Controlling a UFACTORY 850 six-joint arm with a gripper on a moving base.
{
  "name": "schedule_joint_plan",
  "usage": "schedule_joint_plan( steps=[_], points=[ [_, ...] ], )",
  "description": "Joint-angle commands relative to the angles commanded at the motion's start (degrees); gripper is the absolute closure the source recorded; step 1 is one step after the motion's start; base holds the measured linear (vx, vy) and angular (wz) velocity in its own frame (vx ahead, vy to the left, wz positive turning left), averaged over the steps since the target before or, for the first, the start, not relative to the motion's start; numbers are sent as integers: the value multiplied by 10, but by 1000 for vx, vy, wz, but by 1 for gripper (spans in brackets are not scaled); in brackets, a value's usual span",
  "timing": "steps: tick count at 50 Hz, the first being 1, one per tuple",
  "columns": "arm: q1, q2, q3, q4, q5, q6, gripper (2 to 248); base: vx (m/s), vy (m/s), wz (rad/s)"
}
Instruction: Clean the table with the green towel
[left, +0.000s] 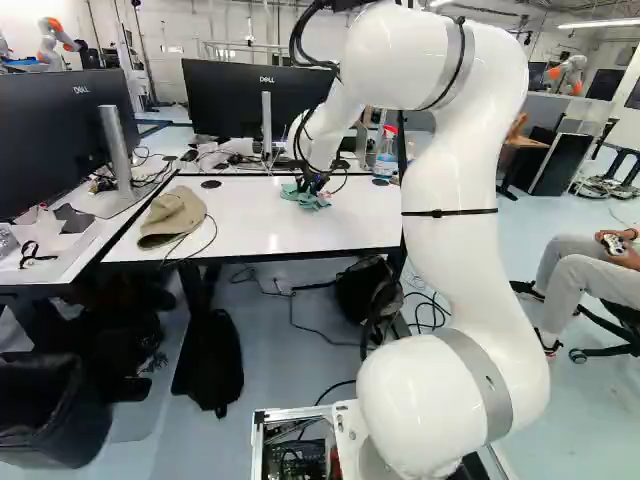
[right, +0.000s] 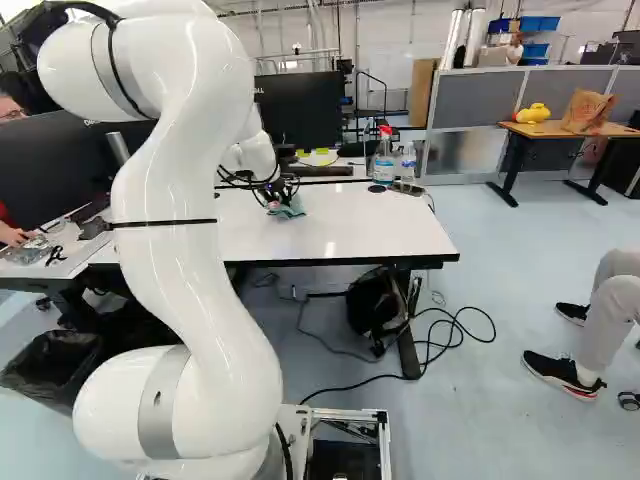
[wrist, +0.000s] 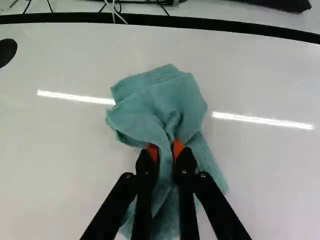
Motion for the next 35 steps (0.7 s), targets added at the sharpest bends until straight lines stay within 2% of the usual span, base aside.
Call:
schedule_joint_plan(
  steps=[13,35],
  points=[
    [0,19,11,0,0,0,195,0,0,0],
    [-6,103,85,0,0,0,195,0,0,0]
  ],
)
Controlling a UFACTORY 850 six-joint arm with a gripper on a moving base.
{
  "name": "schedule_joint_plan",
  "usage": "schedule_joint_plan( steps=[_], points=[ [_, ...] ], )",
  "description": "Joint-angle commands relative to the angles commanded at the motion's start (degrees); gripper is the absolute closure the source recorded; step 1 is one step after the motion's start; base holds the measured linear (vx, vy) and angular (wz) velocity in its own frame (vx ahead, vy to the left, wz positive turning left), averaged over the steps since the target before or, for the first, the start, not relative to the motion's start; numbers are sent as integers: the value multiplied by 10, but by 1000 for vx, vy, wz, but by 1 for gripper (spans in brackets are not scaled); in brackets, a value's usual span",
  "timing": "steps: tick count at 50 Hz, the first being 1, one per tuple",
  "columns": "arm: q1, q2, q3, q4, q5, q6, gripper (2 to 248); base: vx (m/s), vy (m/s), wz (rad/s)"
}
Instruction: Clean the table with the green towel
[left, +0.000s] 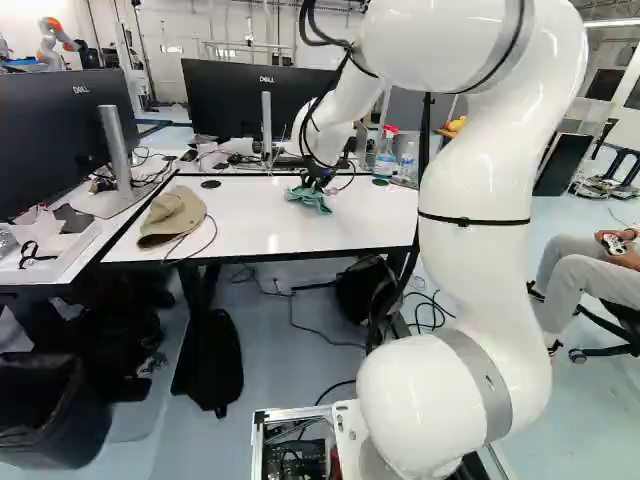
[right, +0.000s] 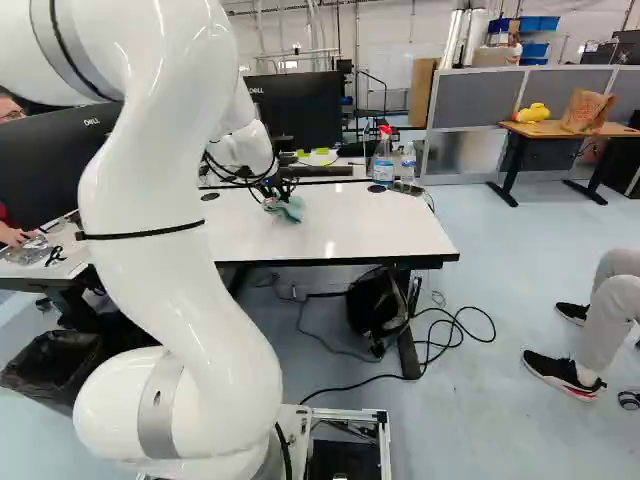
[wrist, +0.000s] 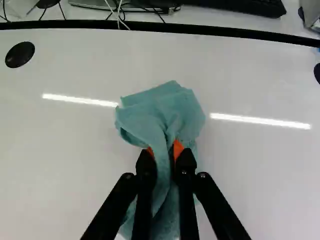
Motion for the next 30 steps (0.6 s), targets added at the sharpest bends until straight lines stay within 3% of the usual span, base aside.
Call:
schedule_joint_plan(
  steps=[30],
  points=[
    [-31,71,83,0,0,0,195,0,0,0]
  ],
)
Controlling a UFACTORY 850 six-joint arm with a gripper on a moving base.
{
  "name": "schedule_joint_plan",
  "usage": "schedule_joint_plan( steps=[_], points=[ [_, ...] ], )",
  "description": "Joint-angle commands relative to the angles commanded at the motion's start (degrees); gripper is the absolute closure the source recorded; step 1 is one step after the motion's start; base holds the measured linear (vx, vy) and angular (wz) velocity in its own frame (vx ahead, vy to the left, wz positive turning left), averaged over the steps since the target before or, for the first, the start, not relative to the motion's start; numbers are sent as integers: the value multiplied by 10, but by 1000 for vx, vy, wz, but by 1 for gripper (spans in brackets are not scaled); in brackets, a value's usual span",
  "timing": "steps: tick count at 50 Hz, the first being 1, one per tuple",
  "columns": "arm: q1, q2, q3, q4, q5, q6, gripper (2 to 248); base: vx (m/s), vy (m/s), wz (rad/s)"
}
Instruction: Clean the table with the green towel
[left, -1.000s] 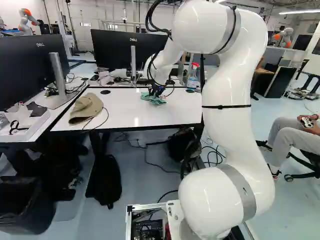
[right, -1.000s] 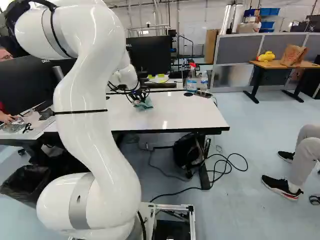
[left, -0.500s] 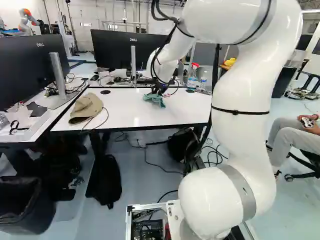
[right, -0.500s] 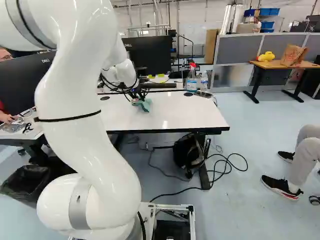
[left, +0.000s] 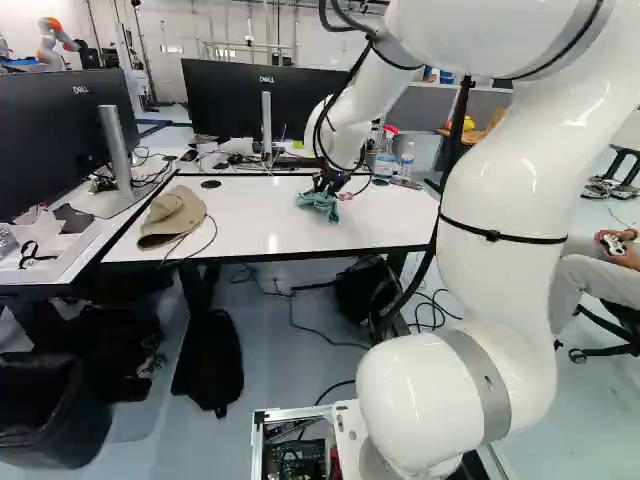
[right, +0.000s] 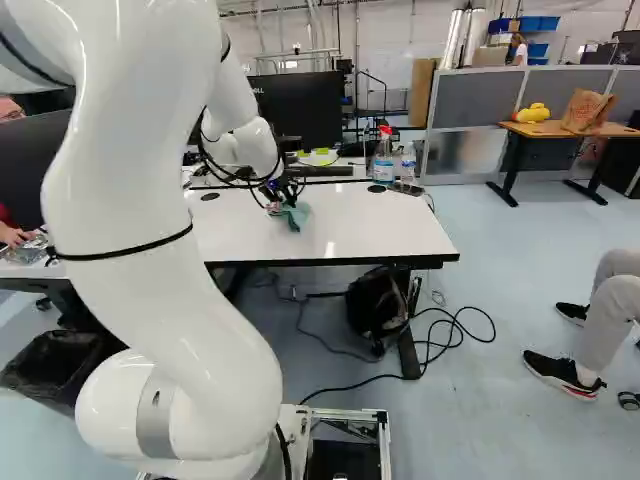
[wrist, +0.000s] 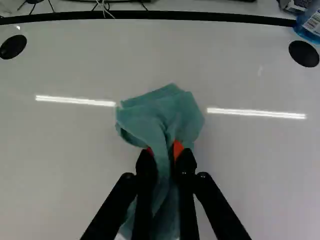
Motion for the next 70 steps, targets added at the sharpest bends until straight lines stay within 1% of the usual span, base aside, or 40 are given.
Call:
schedule_joint_plan(
  steps=[14,48,55,61,70],
  points=[
    [-20,27,31,0,0,0,195,0,0,0],
    [-21,27,31,0,0,0,195,0,0,0],
    [-21,33,32,0,0,0,195,0,0,0],
    [-27,37,27,0,0,0,195,0,0,0],
    [-41,37,14,0,0,0,195,0,0,0]
  ],
)
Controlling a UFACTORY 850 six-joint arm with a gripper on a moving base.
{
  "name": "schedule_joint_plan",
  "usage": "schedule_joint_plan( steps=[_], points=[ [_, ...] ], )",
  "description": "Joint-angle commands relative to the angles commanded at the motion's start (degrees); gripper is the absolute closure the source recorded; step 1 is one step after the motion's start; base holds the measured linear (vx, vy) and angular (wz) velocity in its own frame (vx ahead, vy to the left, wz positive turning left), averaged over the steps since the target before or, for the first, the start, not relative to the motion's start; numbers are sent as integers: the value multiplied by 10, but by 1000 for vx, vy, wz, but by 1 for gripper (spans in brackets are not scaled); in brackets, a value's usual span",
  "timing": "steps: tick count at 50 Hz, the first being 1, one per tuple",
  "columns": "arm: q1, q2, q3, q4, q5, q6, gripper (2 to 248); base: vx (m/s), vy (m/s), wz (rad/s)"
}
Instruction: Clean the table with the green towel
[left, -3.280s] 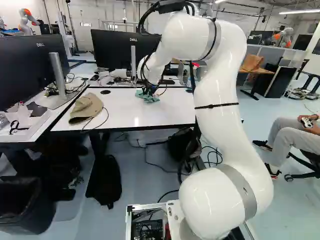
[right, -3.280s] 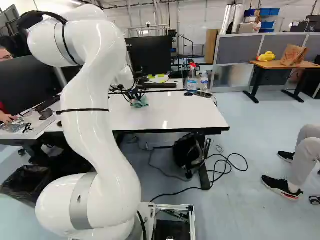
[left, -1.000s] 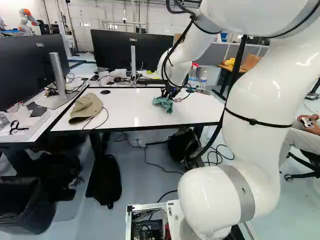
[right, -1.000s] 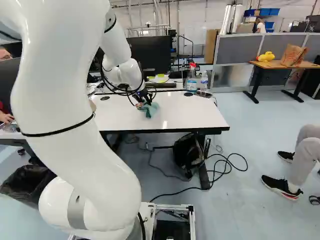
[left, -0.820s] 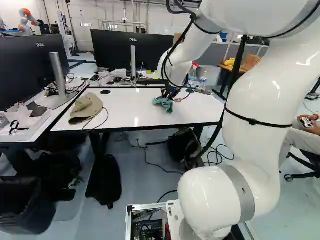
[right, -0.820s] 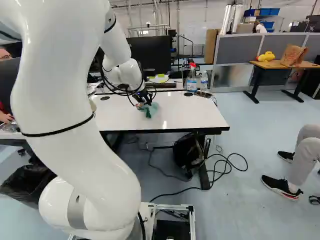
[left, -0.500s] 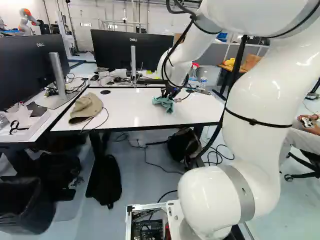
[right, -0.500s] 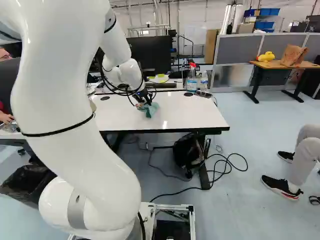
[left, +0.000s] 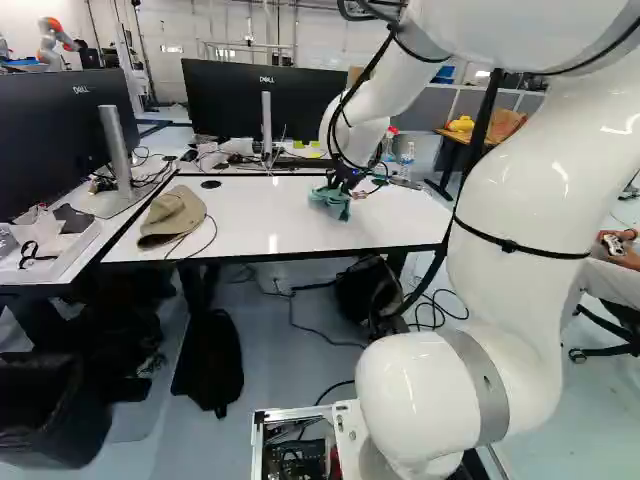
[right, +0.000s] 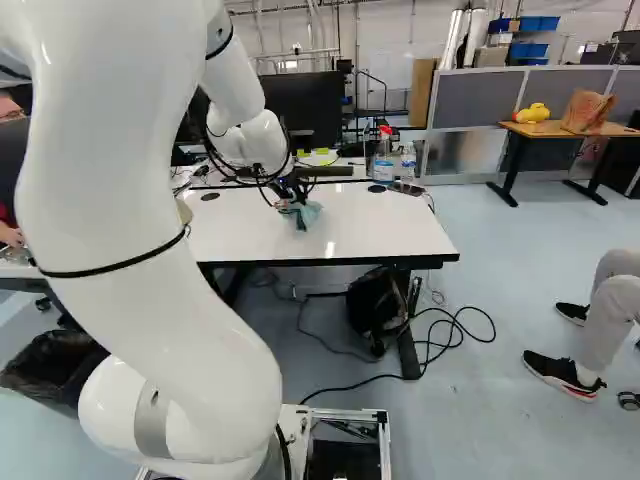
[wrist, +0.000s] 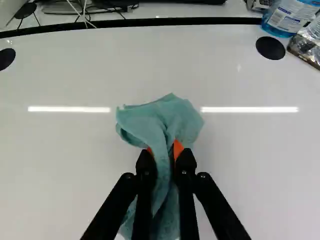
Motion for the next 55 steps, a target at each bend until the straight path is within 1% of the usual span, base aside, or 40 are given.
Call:
schedule_joint_plan(
  steps=[27,40,55],
  points=[
    [-44,-12,-54,0,0,0,195,0,0,0],
    [-64,-41,-86,0,0,0,195,0,0,0],
    [-77,-78,-129,0,0,0,195,0,0,0]
  ],
)
